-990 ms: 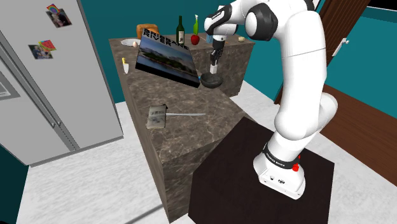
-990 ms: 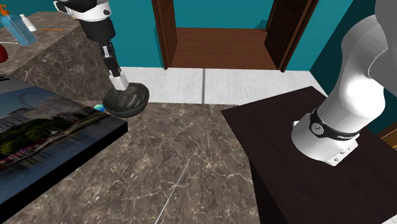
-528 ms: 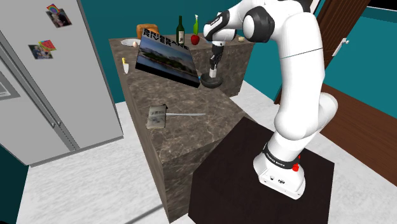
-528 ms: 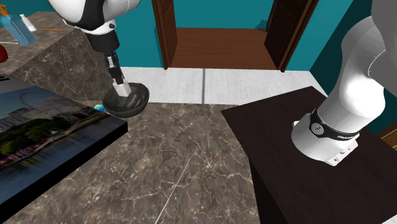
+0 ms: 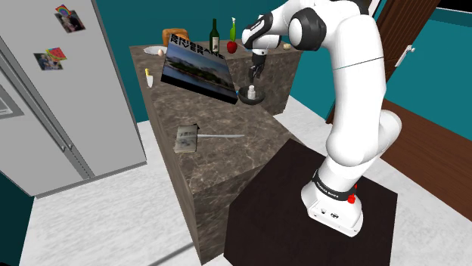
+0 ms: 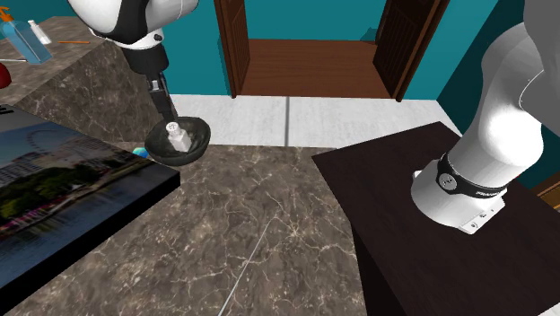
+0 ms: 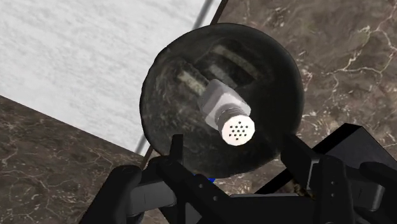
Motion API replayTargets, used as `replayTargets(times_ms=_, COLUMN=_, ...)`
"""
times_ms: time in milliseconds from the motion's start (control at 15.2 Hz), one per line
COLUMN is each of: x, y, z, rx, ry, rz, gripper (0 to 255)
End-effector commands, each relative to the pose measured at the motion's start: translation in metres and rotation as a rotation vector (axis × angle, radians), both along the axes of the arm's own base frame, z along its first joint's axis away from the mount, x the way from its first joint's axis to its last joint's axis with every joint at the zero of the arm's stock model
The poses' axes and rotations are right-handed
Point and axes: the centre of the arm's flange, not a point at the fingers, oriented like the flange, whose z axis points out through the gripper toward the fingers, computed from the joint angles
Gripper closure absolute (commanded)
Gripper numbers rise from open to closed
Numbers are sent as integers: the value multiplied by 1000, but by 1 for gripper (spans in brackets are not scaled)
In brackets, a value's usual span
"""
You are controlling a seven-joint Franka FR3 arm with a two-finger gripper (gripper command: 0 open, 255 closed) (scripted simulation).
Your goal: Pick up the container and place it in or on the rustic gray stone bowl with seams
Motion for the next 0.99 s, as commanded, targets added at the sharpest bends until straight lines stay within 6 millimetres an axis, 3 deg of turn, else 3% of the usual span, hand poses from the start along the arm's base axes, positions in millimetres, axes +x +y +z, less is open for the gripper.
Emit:
replayTargets(times_ms=0, x=0, y=0, z=0, rx=0, ry=0, rz=0, gripper=0)
replayTargets(times_ms=198, x=0, y=0, z=0, rx=0, ry=0, rz=0, gripper=0)
replayTargets(times_ms=462, x=-3, y=2, z=50, rx=0, ry=0, rz=0, gripper=0)
replayTargets(times_ms=924, x=-3, y=2, z=50, rx=0, ry=0, rz=0, gripper=0)
